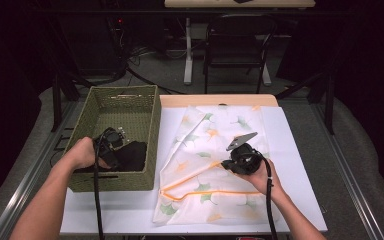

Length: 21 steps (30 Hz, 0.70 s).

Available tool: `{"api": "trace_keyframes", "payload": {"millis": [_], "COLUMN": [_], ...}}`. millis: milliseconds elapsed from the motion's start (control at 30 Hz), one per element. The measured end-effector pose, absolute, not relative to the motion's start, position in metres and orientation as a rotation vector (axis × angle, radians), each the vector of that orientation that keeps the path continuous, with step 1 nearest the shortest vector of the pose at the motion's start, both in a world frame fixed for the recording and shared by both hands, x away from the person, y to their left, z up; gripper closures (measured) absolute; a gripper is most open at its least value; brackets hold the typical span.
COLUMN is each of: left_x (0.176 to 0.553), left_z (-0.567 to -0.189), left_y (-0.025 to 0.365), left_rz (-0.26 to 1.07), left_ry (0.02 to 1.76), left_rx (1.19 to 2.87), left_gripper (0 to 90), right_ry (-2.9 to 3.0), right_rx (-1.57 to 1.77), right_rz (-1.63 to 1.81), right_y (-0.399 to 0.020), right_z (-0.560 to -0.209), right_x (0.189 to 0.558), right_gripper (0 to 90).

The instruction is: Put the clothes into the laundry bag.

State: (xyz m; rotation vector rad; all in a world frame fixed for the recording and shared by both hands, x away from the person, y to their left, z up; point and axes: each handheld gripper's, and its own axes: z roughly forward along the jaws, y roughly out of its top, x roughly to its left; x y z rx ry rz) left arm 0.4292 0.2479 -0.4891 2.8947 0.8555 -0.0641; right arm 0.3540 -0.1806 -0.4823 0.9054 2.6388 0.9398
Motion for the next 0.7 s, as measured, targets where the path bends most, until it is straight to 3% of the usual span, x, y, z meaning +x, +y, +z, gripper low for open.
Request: {"api": "trace_keyframes", "payload": {"millis": [67, 233, 700], "left_x": [0.428, 0.424, 0.415], "left_z": [-0.489, -0.487, -0.475], "left_y": [0.249, 0.248, 0.246], "left_rz": [-0.069, -0.029, 0.066], "left_ry": [0.841, 0.802, 0.76], "left_rx": [2.883, 2.895, 2.895], "left_gripper": [43.3, 55.7, 61.2], "right_ry": [2.64, 2.639, 2.635], "right_rx": [0.903, 0.899, 0.901], "right_rz": [0.937, 0.938, 0.94], "right_y": [-0.18, -0.181, -0.182], "right_z": [-0.483, -0.482, -0.481], "right_x": [0.354, 0.354, 0.354], "right_gripper": [89.4, 89.5, 89.5]}}
